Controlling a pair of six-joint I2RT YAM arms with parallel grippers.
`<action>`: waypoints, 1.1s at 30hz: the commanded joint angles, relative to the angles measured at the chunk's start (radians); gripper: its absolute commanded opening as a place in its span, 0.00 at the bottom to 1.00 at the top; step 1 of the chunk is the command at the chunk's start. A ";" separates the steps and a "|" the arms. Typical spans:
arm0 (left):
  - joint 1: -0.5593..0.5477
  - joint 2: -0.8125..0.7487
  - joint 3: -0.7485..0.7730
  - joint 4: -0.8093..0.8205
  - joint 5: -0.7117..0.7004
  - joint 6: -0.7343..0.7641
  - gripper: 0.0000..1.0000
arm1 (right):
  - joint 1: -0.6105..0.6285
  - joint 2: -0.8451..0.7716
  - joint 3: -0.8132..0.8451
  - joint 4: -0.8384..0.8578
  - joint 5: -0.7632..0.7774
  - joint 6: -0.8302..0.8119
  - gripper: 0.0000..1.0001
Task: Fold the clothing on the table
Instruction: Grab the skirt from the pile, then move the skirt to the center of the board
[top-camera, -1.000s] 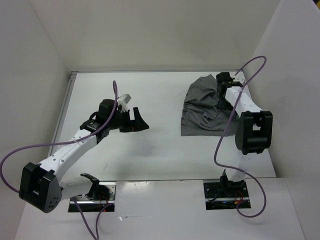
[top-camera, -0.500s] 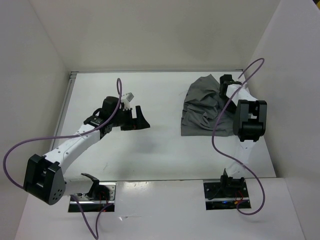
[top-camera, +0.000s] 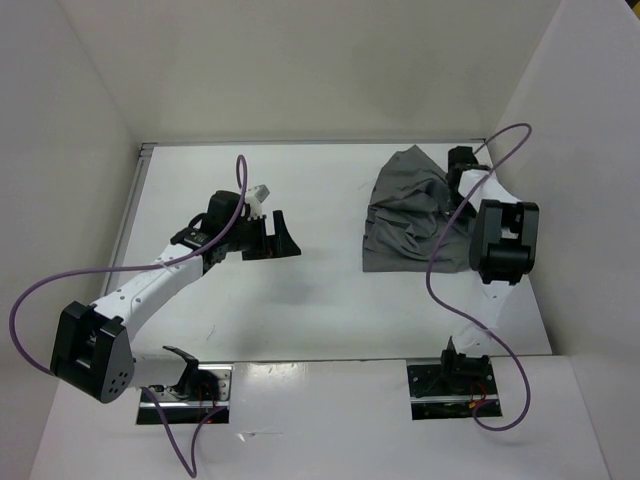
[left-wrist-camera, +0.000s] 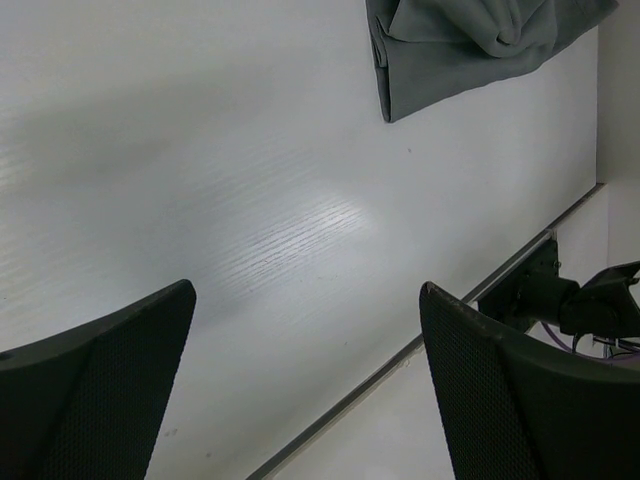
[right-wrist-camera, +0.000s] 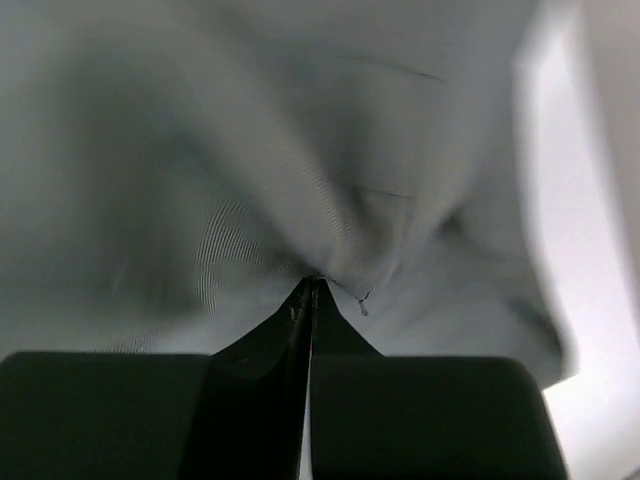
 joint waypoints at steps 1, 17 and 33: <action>0.006 -0.025 0.020 0.014 0.001 0.023 0.99 | 0.125 -0.110 -0.024 0.038 -0.151 0.003 0.00; 0.015 -0.034 0.011 0.041 0.030 0.023 0.99 | 0.495 -0.259 0.068 0.051 -0.865 0.231 0.00; 0.015 -0.045 0.002 0.041 0.039 0.023 0.99 | 0.543 -0.173 0.153 -0.142 -0.696 0.121 0.12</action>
